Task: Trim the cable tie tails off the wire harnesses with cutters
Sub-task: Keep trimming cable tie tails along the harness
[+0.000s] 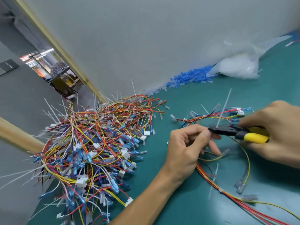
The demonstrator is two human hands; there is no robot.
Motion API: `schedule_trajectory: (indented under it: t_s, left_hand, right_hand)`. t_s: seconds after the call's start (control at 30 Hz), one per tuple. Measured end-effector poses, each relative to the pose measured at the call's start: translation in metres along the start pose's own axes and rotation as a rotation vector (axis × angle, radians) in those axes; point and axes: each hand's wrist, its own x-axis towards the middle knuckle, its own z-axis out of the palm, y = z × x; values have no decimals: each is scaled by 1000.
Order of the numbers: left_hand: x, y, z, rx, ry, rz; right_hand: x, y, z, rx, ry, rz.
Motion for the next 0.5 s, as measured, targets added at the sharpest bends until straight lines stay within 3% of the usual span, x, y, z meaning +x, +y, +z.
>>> schedule_trajectory:
  t_s: [0.17,0.5]
  left_hand:
    - [1,-2,0,8,-2,38]
    - [1,-6,0,-36,-4,31]
  right_hand:
    - [-1,-5,3,-22,66,-87]
    - [-1,-20,-1,217,46,-175]
